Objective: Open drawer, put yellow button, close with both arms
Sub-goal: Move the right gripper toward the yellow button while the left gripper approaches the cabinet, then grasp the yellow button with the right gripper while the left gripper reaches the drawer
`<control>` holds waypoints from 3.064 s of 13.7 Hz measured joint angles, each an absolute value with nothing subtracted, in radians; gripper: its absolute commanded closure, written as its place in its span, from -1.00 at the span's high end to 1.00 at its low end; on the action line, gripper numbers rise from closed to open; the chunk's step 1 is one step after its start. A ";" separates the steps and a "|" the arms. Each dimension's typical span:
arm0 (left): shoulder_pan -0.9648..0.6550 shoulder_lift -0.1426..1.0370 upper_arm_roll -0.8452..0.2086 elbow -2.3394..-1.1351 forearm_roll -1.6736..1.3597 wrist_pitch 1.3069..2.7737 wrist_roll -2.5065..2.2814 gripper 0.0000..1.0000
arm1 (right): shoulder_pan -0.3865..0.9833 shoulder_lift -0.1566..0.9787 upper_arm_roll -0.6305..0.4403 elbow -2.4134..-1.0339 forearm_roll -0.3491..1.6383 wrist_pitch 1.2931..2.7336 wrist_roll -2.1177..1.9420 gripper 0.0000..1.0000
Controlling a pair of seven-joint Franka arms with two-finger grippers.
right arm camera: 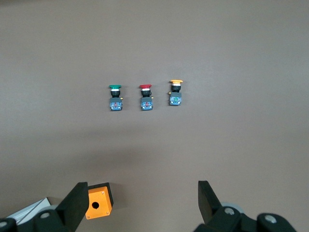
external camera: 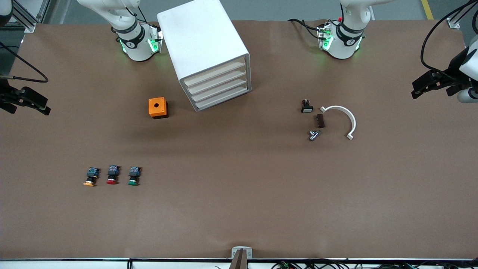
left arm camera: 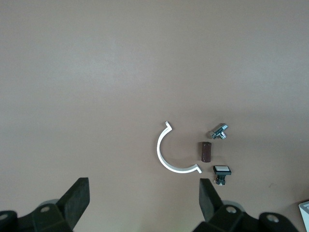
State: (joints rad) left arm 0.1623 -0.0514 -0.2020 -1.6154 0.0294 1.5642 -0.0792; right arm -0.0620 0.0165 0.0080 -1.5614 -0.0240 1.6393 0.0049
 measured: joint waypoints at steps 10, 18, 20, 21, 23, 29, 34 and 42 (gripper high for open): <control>0.164 -0.015 -0.198 -1.611 0.029 1.564 -0.075 0.99 | -0.067 0.018 0.007 -1.565 -0.024 1.644 0.000 1.00; 0.163 0.171 -0.198 -1.521 0.029 1.574 -0.103 0.99 | -0.183 0.230 0.003 -1.619 -0.024 1.842 -0.101 1.00; 0.157 0.212 -0.203 -1.498 0.029 1.574 -0.194 0.99 | -0.193 0.311 0.003 -1.644 -0.024 1.945 -0.107 1.00; 0.152 0.234 -0.208 -1.487 0.028 1.574 -0.254 0.99 | -0.193 0.350 0.003 -1.650 -0.024 1.980 -0.107 1.00; 0.129 0.279 -0.211 -1.464 0.017 1.575 -0.372 0.99 | -0.193 0.419 0.004 -1.653 -0.023 2.030 -0.107 1.00; 0.019 0.389 -0.216 -1.441 -0.093 1.576 -0.874 0.99 | -0.207 0.603 0.003 -1.656 -0.021 2.181 -0.105 1.00; -0.109 0.464 -0.219 -1.438 -0.112 1.576 -1.472 0.99 | -0.216 0.672 0.009 -1.654 0.028 2.227 -0.105 1.00; -0.202 0.577 -0.218 -1.436 -0.530 1.571 -2.049 0.96 | -0.212 0.721 0.017 -1.653 0.036 2.286 -0.104 0.93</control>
